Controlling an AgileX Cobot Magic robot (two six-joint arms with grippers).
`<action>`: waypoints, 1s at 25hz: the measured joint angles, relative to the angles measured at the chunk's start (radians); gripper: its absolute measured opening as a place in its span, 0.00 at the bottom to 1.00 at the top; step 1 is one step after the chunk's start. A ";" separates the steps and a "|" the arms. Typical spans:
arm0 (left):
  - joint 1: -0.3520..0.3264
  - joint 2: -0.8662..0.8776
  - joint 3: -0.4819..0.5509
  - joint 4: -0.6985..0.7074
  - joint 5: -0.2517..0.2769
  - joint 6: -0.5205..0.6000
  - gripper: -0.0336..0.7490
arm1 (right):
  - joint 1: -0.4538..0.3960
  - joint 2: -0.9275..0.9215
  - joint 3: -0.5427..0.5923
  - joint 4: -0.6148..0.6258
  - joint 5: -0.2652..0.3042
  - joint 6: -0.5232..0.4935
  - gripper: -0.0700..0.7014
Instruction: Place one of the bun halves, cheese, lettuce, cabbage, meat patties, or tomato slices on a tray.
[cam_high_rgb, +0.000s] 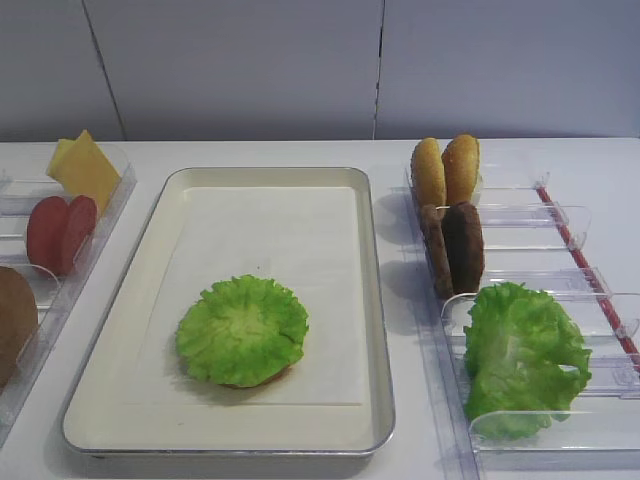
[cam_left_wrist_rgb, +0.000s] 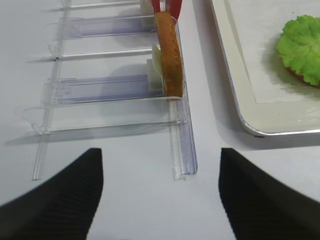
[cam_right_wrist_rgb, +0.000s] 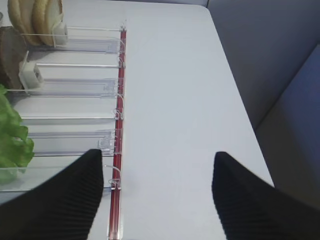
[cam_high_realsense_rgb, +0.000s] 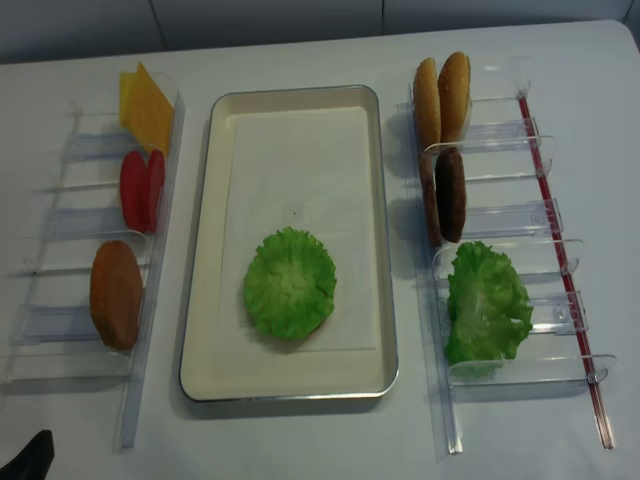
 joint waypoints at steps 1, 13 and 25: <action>0.000 0.000 0.000 0.000 0.000 0.000 0.66 | -0.008 0.000 0.000 0.000 0.000 -0.002 0.75; 0.000 0.000 0.000 0.000 0.000 0.000 0.66 | -0.018 0.000 0.000 0.000 0.000 -0.004 0.75; 0.000 0.000 0.000 0.000 0.000 0.000 0.66 | -0.018 0.000 0.000 0.000 0.000 -0.004 0.75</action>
